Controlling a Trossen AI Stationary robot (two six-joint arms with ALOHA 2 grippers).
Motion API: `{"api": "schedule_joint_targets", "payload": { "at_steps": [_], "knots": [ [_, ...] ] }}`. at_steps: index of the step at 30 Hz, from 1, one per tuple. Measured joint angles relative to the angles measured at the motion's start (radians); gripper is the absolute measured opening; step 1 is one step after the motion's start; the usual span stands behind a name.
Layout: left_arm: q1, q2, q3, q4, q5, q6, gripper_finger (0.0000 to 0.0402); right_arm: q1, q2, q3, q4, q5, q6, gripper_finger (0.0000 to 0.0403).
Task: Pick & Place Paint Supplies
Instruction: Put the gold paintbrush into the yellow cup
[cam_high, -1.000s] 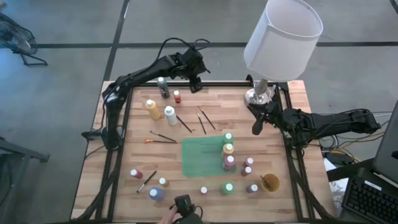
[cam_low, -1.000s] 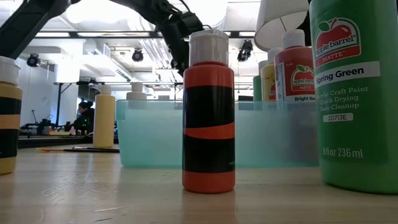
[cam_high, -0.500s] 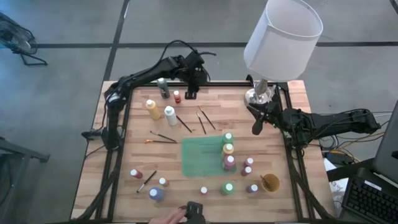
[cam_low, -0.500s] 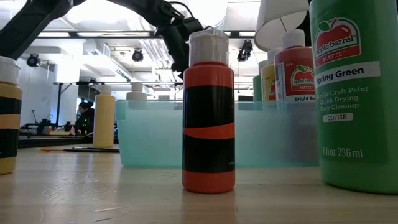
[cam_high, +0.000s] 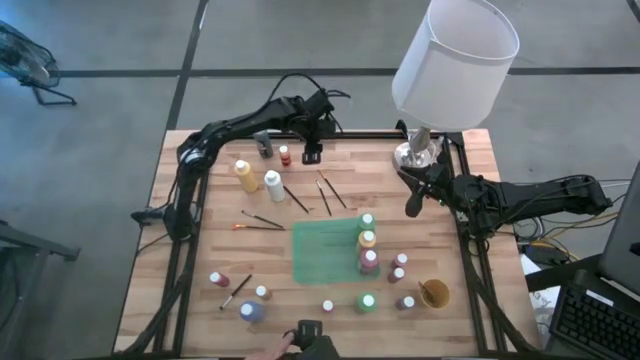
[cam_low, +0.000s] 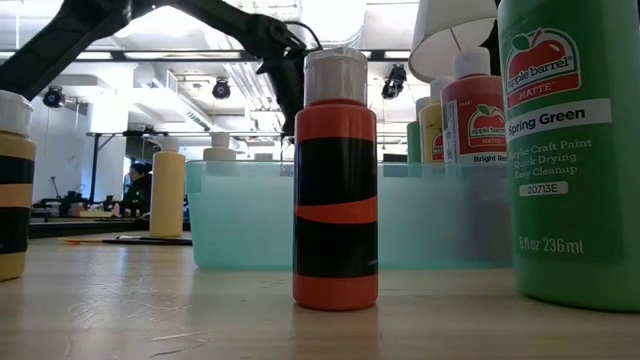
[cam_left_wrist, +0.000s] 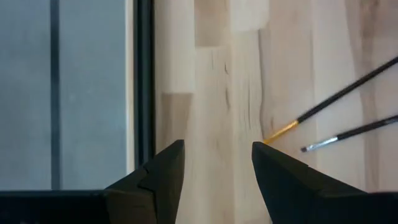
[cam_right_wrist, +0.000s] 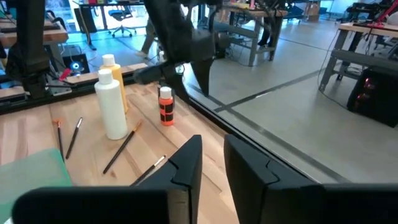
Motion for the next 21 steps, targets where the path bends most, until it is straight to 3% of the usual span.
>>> {"api": "schedule_joint_targets", "payload": {
  "at_steps": [7,16,21],
  "knots": [
    [-0.006,0.064,0.000,-0.032,0.030,0.208,0.0193,0.000,0.000,0.000,-0.003,0.000,0.000,0.0046],
    [-0.016,0.128,0.000,-0.028,0.022,0.177,0.0193,0.000,0.000,0.000,-0.003,0.000,-0.008,0.0054],
    [-0.025,0.132,0.000,-0.044,0.071,0.279,0.0193,0.000,0.000,0.000,-0.003,0.000,-0.008,0.0069]
  ]
}}
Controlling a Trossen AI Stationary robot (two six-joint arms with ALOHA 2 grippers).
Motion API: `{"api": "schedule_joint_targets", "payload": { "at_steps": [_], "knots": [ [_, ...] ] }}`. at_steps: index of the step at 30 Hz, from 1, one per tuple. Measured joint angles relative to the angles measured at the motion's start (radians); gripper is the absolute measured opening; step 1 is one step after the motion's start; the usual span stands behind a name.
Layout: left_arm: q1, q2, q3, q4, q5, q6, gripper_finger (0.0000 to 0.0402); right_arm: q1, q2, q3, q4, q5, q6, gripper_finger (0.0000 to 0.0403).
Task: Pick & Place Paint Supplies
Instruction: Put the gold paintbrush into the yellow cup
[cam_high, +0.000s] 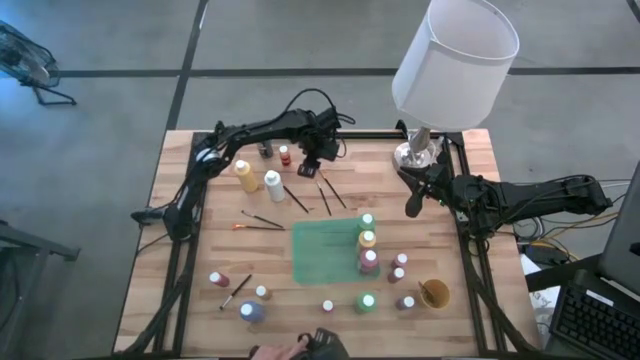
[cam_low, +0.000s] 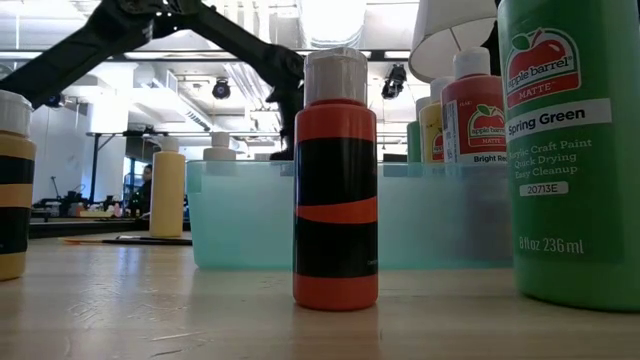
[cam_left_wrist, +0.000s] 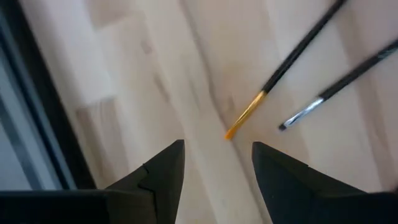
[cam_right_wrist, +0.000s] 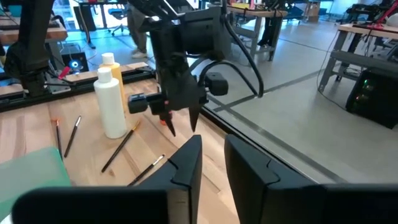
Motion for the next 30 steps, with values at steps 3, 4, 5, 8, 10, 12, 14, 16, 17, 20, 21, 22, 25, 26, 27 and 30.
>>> {"api": "schedule_joint_targets", "payload": {
  "at_steps": [3,4,5,8,10,12,14,16,17,20,21,22,25,26,27,30],
  "knots": [
    [-0.002,0.000,0.000,0.012,0.032,0.014,0.0193,0.000,0.000,0.000,0.000,0.000,0.000,0.0078],
    [-0.002,0.000,0.000,0.011,0.039,0.014,0.0193,0.000,0.000,0.000,0.000,0.000,0.000,0.0080],
    [-0.002,0.000,-0.001,0.011,0.050,0.012,0.0193,0.000,0.000,0.000,0.000,0.000,0.000,0.0083],
    [-0.002,0.006,-0.007,0.017,0.056,0.012,0.0193,0.000,0.000,0.000,0.000,0.000,0.000,0.0090],
    [-0.002,0.015,-0.017,0.016,0.056,0.012,0.0193,0.000,0.000,0.000,0.000,0.000,0.000,0.0093],
    [-0.002,0.031,-0.019,0.017,0.055,0.010,0.0193,0.000,0.000,0.000,-0.001,0.000,0.000,0.0096],
    [-0.002,0.049,-0.019,0.017,0.053,0.010,0.0193,0.000,0.000,0.000,-0.001,0.000,0.000,0.0098],
    [-0.002,0.068,-0.019,0.022,0.046,0.010,0.0193,0.000,0.000,0.000,-0.001,0.000,0.000,0.0098],
    [-0.002,0.079,-0.019,0.025,0.041,0.009,0.0193,0.000,0.000,0.000,-0.001,0.000,0.000,0.0098],
    [0.002,0.093,-0.019,0.027,0.018,0.003,0.0193,0.000,0.000,0.000,-0.003,0.000,0.000,0.0089],
    [0.004,0.095,-0.019,0.028,0.002,0.002,0.0192,0.000,0.000,0.000,-0.004,0.000,0.000,0.0085],
    [0.007,0.096,-0.019,0.029,-0.003,-0.003,0.0191,0.000,0.000,0.000,-0.004,0.000,0.000,0.0081],
    [0.014,0.100,-0.024,0.026,0.005,-0.018,0.0186,0.000,0.000,0.000,-0.007,0.000,-0.015,0.0069],
    [0.015,0.100,-0.029,0.029,0.007,-0.022,0.0183,0.000,0.000,0.000,-0.007,0.000,-0.018,0.0065],
    [0.015,0.100,-0.033,0.029,0.007,-0.021,0.0181,0.000,0.000,0.000,-0.007,0.000,-0.018,0.0062],
    [0.014,0.097,-0.049,0.035,0.005,-0.021,0.0174,0.000,0.000,0.000,-0.008,0.000,-0.019,0.0054]
  ]
}}
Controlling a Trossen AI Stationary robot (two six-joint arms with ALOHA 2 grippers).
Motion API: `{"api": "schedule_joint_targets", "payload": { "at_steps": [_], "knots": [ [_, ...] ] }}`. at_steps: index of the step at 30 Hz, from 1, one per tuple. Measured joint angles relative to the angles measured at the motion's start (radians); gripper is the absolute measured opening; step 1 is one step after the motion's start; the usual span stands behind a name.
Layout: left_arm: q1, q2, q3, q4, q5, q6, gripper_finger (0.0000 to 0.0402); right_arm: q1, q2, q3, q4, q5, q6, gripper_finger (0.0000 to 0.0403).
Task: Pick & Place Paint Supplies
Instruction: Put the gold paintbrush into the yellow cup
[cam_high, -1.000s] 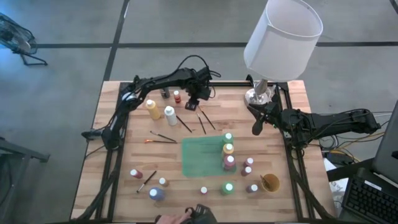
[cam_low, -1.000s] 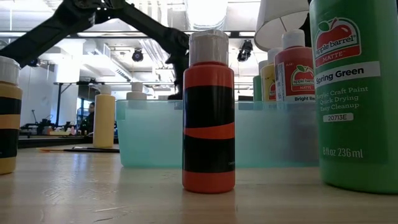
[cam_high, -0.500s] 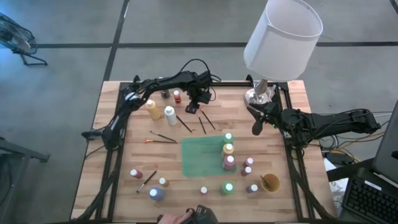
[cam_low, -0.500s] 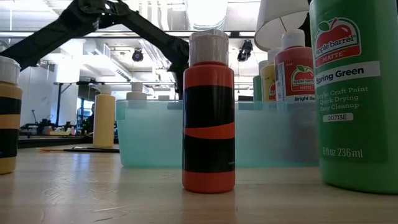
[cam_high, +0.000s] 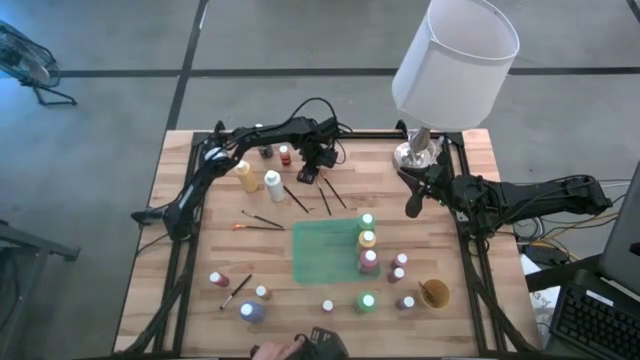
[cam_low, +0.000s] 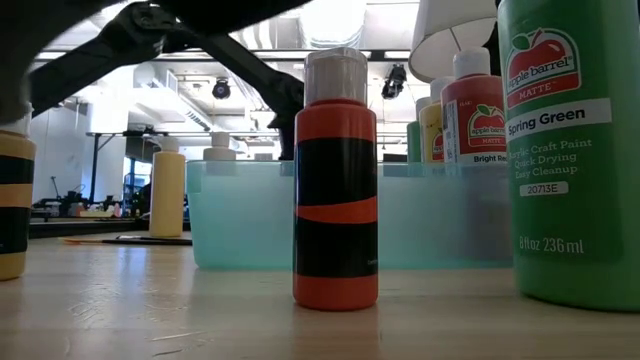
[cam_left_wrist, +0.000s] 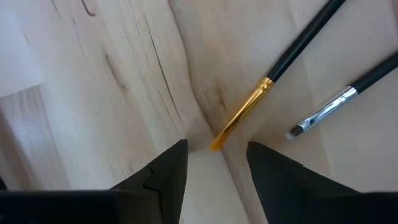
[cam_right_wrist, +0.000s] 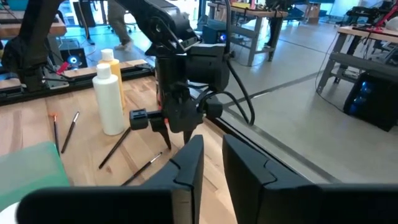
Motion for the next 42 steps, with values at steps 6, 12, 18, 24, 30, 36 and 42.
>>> {"api": "schedule_joint_targets", "payload": {
  "at_steps": [6,12,18,24,30,36,42],
  "knots": [
    [-0.001,-0.002,-0.014,0.020,0.026,-0.008,0.0163,0.000,0.000,0.000,-0.003,0.000,0.000,0.0049],
    [-0.001,-0.002,-0.015,0.023,0.038,-0.010,0.0153,0.000,0.000,0.000,-0.003,0.000,0.000,0.0064],
    [-0.003,-0.001,-0.016,0.024,0.057,-0.003,0.0146,0.000,0.000,0.000,-0.003,0.000,0.000,0.0081],
    [-0.004,0.000,-0.017,0.035,0.077,-0.003,0.0145,0.000,0.000,0.000,-0.003,0.000,0.000,0.0090],
    [-0.006,0.001,-0.017,0.044,0.096,-0.003,0.0145,0.000,0.000,0.000,-0.003,0.000,0.000,0.0084],
    [-0.007,0.001,-0.017,0.044,0.098,-0.004,0.0145,0.000,0.000,0.000,-0.003,0.000,-0.007,0.0061],
    [-0.007,0.001,-0.016,0.029,0.091,-0.012,0.0144,0.000,0.000,0.000,-0.004,0.001,-0.008,0.0047]
  ]
}}
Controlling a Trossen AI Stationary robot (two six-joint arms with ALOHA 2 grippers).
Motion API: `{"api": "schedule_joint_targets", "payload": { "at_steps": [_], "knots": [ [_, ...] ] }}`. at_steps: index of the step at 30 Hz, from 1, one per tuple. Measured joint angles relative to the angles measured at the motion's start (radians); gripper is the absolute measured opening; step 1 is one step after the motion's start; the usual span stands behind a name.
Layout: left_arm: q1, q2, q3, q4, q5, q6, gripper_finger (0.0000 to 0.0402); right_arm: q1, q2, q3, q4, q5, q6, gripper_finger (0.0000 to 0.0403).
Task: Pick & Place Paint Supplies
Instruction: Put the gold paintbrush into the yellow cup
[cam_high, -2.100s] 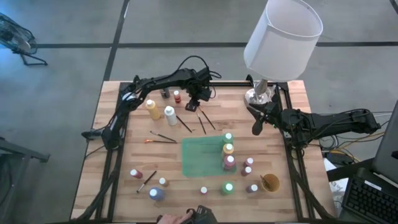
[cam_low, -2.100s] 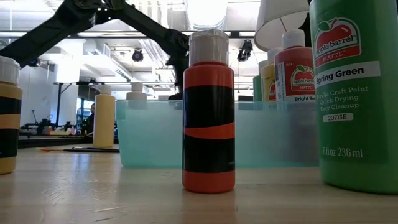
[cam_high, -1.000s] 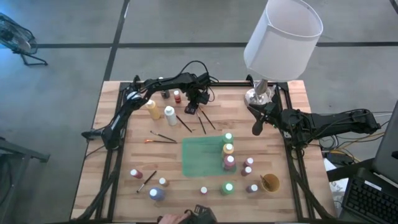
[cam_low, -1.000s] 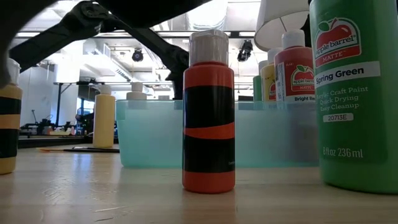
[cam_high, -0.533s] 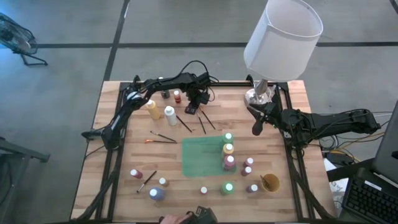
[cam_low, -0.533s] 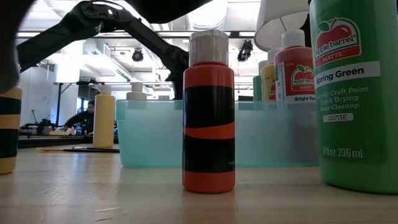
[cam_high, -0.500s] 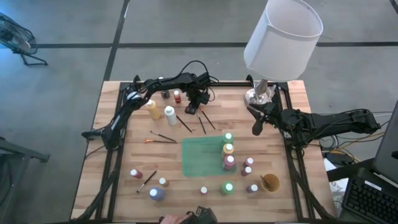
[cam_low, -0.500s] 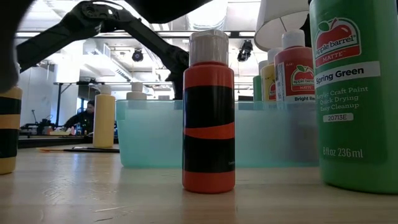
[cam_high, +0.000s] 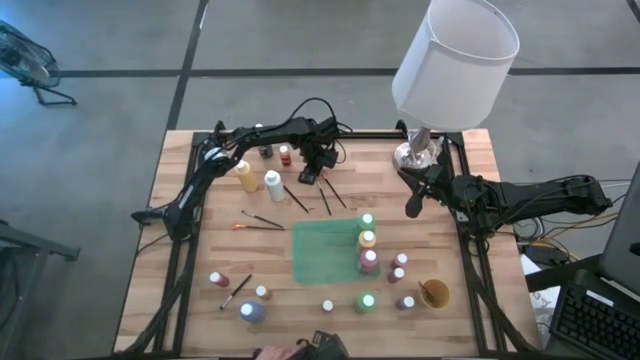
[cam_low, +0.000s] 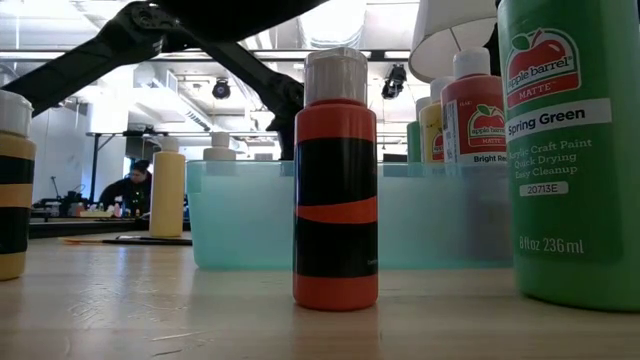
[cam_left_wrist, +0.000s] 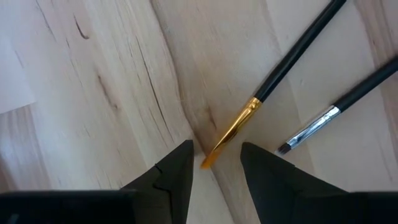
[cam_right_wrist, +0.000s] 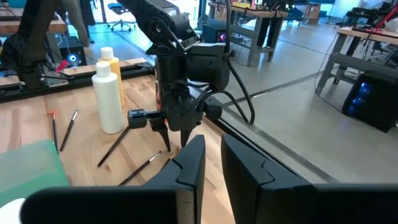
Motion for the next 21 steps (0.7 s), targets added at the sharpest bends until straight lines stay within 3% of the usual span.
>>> {"api": "schedule_joint_targets", "payload": {
  "at_steps": [13,21],
  "knots": [
    [0.000,0.000,0.000,-0.007,-0.025,-0.030,0.0142,0.000,0.000,0.000,0.000,0.000,0.000,0.0064],
    [0.000,0.000,0.000,-0.017,-0.028,-0.040,0.0083,0.000,0.000,0.000,-0.001,0.000,0.000,0.0087]
  ]
}}
